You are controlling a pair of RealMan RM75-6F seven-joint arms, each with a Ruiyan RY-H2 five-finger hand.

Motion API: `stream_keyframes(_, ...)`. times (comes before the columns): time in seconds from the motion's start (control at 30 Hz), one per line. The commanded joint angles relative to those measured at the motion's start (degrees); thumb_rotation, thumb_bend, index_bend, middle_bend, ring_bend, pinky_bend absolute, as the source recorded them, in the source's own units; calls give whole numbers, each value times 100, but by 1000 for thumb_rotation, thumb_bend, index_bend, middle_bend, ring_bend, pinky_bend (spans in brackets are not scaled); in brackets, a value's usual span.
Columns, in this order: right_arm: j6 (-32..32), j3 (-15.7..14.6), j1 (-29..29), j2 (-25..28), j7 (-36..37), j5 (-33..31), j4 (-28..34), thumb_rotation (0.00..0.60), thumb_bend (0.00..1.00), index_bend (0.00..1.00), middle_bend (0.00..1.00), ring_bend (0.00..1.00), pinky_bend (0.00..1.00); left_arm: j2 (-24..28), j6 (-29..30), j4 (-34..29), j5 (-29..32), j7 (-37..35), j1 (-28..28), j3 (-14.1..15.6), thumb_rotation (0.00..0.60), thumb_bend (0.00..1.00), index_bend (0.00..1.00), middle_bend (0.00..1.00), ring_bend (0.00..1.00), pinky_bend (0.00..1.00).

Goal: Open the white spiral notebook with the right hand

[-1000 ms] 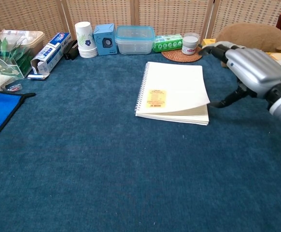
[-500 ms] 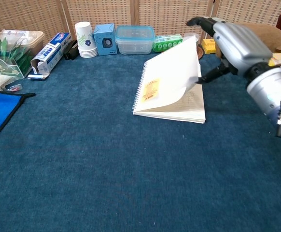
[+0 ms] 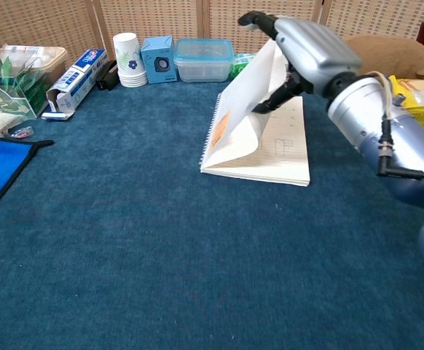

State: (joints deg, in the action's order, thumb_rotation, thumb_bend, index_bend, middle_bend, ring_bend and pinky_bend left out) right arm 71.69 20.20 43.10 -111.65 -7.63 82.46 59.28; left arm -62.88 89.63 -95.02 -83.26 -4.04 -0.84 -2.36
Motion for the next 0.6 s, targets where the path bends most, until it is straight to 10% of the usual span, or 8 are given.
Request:
stream_keyframes(0.03, -188, 100, 214, -33, -127, -97, 21, 600, 58, 95, 156, 108, 144, -8, 15, 18, -4, -24, -19, 6, 600, 292, 236, 85, 46, 0)
stream_keyframes(0.6, -684, 611, 1046, -122, -450, -549, 98, 600, 55, 91, 154, 113, 148, -23, 157, 127, -15, -164, -170, 30, 600, 291, 235, 85, 46, 0)
